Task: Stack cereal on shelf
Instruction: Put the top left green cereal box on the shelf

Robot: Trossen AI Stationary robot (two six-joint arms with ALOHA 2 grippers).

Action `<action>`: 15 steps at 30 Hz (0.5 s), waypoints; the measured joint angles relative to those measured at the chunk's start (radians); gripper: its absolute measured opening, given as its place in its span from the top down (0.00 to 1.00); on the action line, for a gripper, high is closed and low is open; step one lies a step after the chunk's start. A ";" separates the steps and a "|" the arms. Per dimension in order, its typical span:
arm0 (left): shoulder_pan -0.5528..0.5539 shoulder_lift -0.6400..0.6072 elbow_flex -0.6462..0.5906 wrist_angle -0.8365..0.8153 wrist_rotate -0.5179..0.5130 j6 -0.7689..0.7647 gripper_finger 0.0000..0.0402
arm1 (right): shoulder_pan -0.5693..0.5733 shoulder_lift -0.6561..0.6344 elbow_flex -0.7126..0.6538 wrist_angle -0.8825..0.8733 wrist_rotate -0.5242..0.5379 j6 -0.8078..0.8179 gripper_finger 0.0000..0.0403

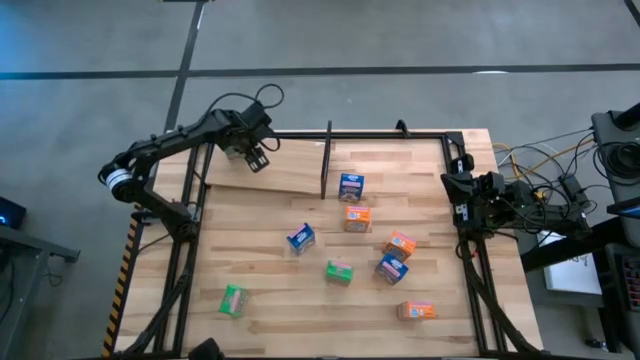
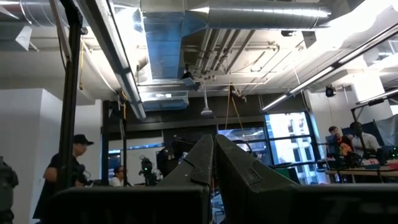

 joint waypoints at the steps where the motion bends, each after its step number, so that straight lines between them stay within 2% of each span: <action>1: 0.000 0.000 0.002 -0.004 0.000 0.005 0.53 | 0.000 0.000 0.000 0.000 0.000 0.000 0.98; 5: -0.007 0.000 0.048 -0.094 0.001 0.002 0.53 | 0.000 0.000 0.000 0.000 0.000 0.001 0.98; 8: -0.024 -0.001 0.110 -0.241 0.009 -0.030 0.53 | 0.000 0.000 0.000 0.000 0.000 -0.001 0.98; 10: -0.038 -0.009 0.139 -0.335 0.052 -0.025 0.53 | 0.000 0.000 0.000 0.000 0.000 -0.001 0.98; 13: -0.061 -0.031 0.140 -0.357 0.082 0.046 0.57 | 0.000 0.000 0.000 0.001 0.000 -0.001 0.98; 15: -0.065 -0.038 0.126 -0.353 0.084 0.075 0.63 | 0.000 0.000 0.000 0.001 0.000 -0.001 0.98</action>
